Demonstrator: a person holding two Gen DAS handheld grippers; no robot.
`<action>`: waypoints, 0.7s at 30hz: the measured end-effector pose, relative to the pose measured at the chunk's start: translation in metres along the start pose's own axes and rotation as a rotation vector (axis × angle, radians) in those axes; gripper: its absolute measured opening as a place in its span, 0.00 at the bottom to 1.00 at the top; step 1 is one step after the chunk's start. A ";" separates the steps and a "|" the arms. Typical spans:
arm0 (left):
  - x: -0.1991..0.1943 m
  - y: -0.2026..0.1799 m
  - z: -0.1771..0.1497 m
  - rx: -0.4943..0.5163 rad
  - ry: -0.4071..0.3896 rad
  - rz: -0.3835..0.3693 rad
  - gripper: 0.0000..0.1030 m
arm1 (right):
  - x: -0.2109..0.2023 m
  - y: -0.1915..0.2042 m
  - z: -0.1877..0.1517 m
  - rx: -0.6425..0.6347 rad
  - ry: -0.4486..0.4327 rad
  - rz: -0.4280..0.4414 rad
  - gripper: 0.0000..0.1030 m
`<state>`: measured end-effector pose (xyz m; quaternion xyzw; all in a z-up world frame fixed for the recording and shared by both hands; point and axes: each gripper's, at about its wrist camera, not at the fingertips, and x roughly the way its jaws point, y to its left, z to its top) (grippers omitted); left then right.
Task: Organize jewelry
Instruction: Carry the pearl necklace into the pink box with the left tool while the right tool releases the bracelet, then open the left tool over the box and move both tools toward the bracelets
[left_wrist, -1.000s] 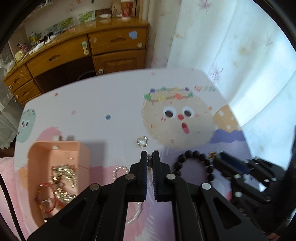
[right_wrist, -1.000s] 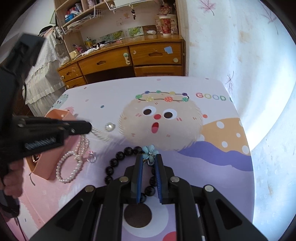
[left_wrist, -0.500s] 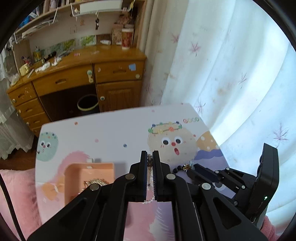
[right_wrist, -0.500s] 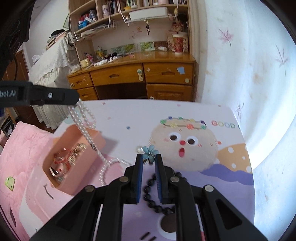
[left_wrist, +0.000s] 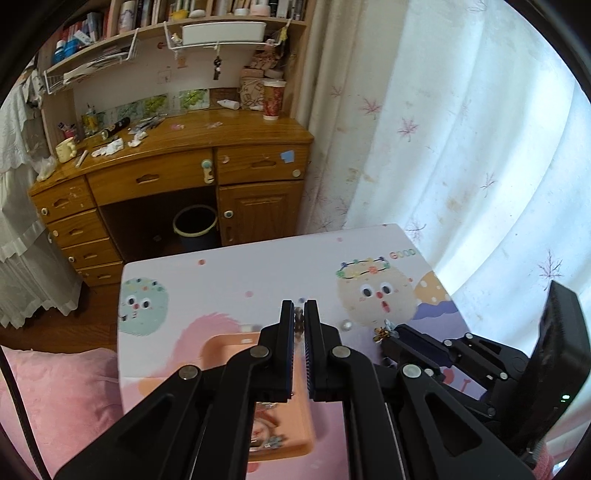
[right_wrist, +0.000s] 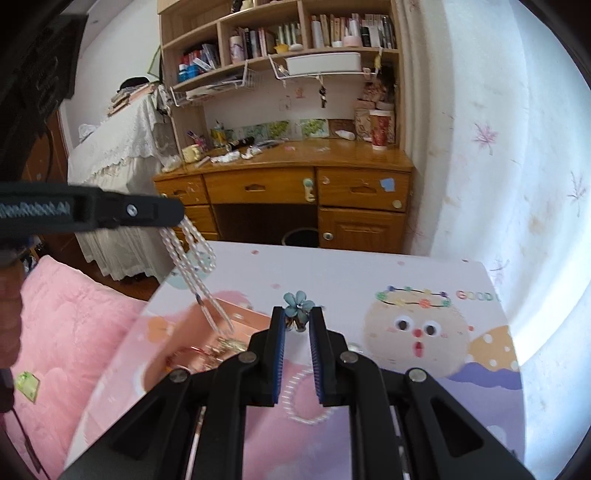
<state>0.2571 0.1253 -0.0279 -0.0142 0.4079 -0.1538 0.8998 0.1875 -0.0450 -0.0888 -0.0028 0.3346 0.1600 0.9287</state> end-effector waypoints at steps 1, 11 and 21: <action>-0.001 0.009 -0.002 -0.002 0.005 0.002 0.03 | 0.001 0.005 0.000 -0.002 -0.002 0.003 0.13; 0.003 0.060 -0.020 -0.032 0.062 -0.032 0.03 | 0.015 0.070 -0.009 -0.040 0.031 0.042 0.13; 0.017 0.072 -0.029 -0.054 0.134 -0.040 0.30 | 0.025 0.092 -0.028 -0.149 0.122 -0.058 0.53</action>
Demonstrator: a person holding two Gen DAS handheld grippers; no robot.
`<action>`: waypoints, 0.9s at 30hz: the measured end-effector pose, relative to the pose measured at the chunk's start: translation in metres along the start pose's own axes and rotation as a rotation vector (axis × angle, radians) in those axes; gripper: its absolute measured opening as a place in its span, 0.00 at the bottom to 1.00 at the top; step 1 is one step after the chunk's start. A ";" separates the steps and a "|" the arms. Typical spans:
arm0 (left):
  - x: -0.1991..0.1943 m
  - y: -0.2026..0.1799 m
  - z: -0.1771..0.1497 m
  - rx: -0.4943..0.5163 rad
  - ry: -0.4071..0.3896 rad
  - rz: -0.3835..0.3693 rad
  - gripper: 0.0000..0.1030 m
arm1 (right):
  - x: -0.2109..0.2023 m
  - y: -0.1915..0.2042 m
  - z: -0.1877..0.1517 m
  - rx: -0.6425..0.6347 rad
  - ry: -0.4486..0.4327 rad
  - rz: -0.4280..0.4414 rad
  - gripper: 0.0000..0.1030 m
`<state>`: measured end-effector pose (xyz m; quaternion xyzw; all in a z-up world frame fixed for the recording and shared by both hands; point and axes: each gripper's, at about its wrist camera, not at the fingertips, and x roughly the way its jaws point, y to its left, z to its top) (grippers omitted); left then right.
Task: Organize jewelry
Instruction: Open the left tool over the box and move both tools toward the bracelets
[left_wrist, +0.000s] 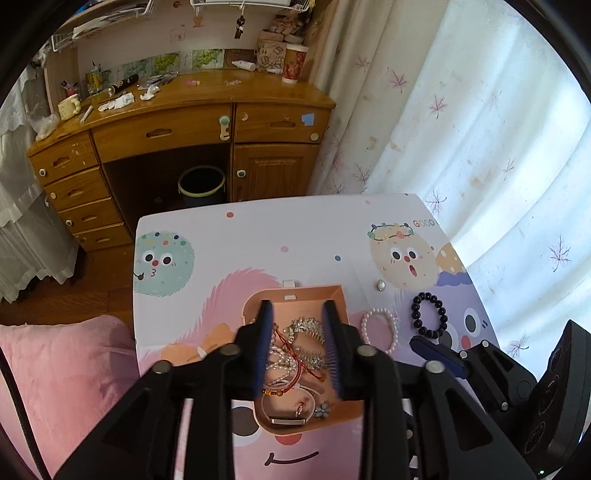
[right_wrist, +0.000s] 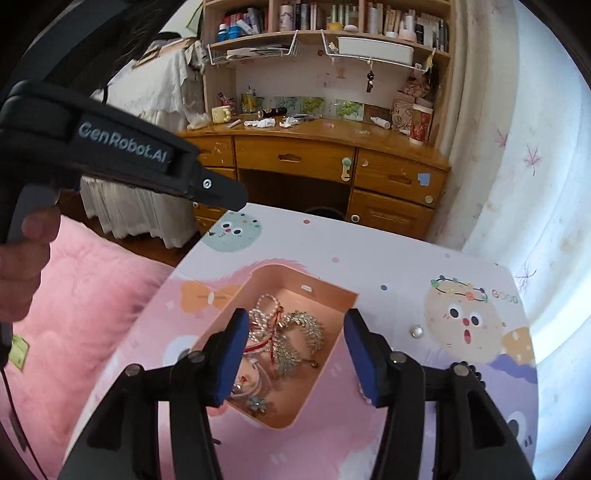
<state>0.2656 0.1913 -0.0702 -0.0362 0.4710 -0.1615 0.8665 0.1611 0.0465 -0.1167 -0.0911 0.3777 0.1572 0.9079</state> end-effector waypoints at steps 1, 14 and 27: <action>0.002 -0.001 0.000 -0.003 0.005 0.004 0.38 | 0.000 -0.002 -0.001 0.008 0.008 -0.003 0.56; 0.033 -0.055 -0.014 -0.042 0.067 0.058 0.80 | -0.007 -0.065 -0.028 0.055 0.102 -0.074 0.70; 0.061 -0.141 -0.044 -0.077 0.054 0.101 0.92 | -0.015 -0.180 -0.047 0.236 0.160 0.029 0.70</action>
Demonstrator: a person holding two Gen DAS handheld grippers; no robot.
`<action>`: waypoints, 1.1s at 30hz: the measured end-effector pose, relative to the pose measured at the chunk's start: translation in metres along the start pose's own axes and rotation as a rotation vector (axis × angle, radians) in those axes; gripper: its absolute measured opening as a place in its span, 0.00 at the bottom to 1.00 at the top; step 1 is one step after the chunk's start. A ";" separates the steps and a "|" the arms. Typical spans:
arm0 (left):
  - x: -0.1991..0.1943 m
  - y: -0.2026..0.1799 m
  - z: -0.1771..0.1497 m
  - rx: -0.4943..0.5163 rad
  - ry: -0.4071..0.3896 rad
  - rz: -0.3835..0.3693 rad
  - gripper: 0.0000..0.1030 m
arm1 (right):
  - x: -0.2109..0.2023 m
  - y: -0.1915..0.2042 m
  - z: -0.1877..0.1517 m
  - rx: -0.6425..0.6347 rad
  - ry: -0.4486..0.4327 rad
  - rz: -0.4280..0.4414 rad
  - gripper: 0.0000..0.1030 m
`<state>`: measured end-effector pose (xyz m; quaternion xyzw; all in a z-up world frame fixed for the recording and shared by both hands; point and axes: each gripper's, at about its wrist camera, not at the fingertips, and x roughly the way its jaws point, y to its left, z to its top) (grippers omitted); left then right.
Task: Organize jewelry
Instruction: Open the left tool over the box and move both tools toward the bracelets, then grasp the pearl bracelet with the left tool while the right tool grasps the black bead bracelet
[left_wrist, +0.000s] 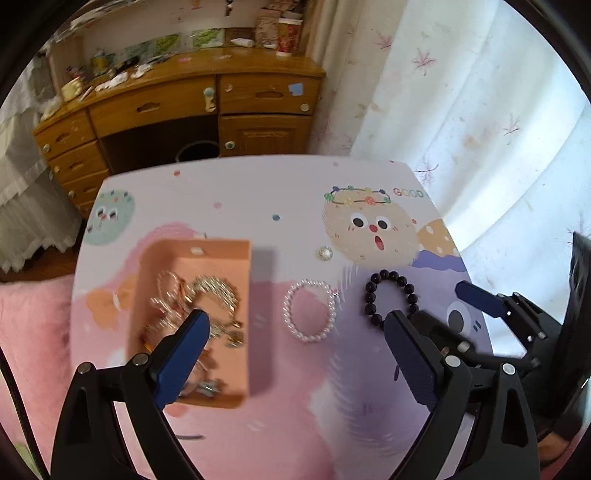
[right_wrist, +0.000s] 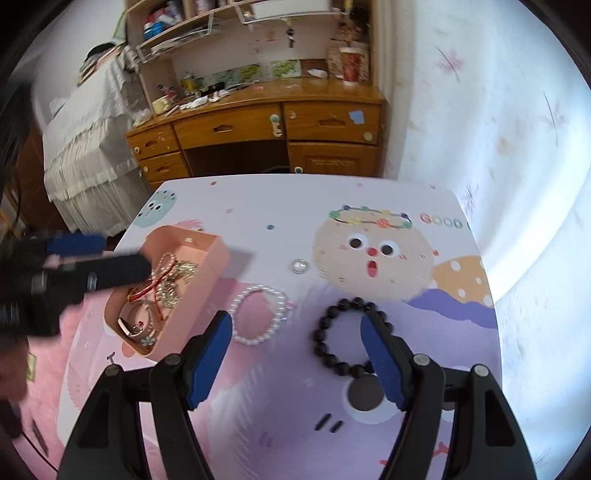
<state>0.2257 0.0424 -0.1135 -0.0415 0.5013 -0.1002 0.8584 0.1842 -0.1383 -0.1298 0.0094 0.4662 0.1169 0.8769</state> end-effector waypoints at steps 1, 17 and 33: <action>0.005 -0.005 -0.005 -0.011 0.001 0.003 0.92 | 0.003 -0.009 0.001 0.023 0.021 0.009 0.70; 0.108 -0.067 -0.075 0.136 -0.079 0.169 0.69 | 0.059 -0.073 -0.020 0.010 0.181 0.028 0.58; 0.142 -0.068 -0.048 0.132 -0.127 0.190 0.34 | 0.095 -0.075 -0.020 -0.114 0.244 0.076 0.39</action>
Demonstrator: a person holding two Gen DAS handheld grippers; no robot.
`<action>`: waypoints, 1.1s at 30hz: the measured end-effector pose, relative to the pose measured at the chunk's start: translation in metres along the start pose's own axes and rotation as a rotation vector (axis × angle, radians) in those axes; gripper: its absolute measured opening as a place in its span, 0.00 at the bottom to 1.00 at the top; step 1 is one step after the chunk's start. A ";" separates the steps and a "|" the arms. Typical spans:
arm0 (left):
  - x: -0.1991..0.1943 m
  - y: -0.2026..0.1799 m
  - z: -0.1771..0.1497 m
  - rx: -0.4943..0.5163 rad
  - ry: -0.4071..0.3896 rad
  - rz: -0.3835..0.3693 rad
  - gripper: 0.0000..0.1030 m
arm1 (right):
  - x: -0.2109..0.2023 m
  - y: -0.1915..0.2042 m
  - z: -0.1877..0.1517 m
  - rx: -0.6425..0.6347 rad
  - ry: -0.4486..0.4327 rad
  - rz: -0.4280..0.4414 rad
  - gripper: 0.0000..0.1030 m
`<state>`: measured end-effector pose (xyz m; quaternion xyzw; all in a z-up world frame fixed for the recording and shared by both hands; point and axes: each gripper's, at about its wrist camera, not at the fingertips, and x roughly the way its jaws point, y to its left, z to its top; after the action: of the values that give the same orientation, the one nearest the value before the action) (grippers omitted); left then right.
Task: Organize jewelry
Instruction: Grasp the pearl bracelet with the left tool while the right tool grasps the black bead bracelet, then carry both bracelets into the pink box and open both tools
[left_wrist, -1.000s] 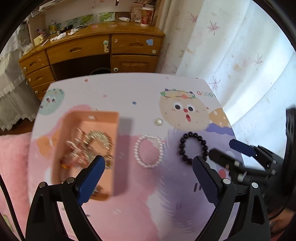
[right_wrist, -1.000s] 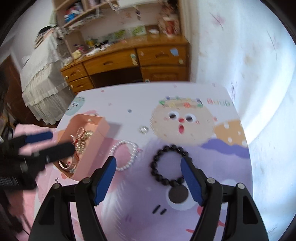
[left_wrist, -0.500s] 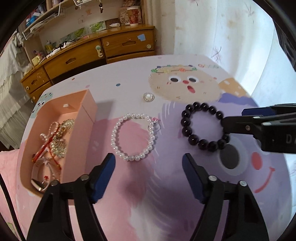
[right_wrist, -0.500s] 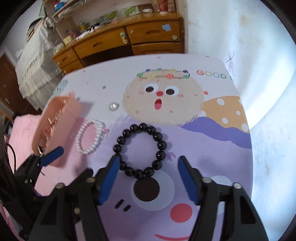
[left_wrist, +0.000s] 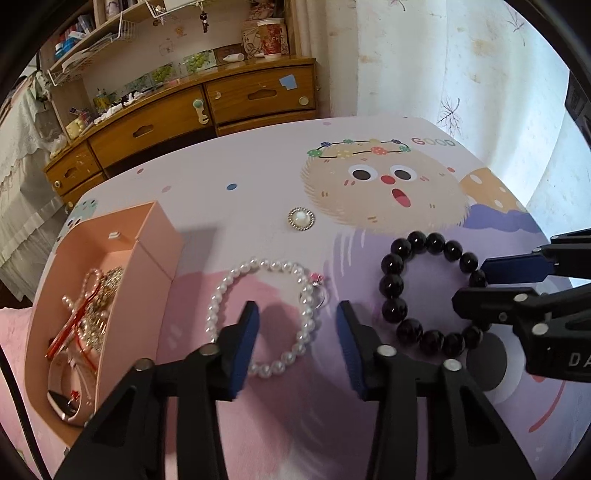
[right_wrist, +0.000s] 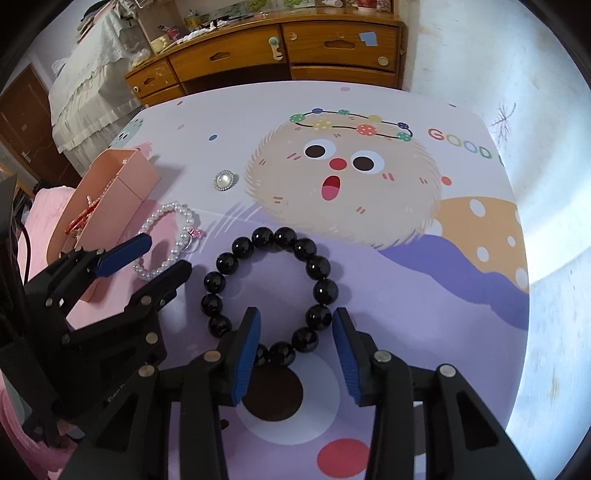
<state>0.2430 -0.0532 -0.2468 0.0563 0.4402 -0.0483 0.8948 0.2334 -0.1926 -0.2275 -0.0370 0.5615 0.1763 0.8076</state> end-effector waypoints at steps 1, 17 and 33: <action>0.001 0.000 0.001 -0.006 0.004 -0.016 0.26 | 0.001 -0.001 0.000 0.001 0.001 0.002 0.39; 0.004 0.013 0.004 -0.141 0.041 -0.083 0.05 | 0.008 -0.020 0.019 0.068 0.006 0.036 0.15; -0.054 0.028 0.017 -0.165 -0.015 -0.144 0.05 | -0.021 -0.010 0.022 0.111 -0.019 0.063 0.15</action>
<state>0.2274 -0.0259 -0.1914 -0.0495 0.4391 -0.0765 0.8938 0.2492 -0.2012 -0.2011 0.0271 0.5636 0.1706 0.8078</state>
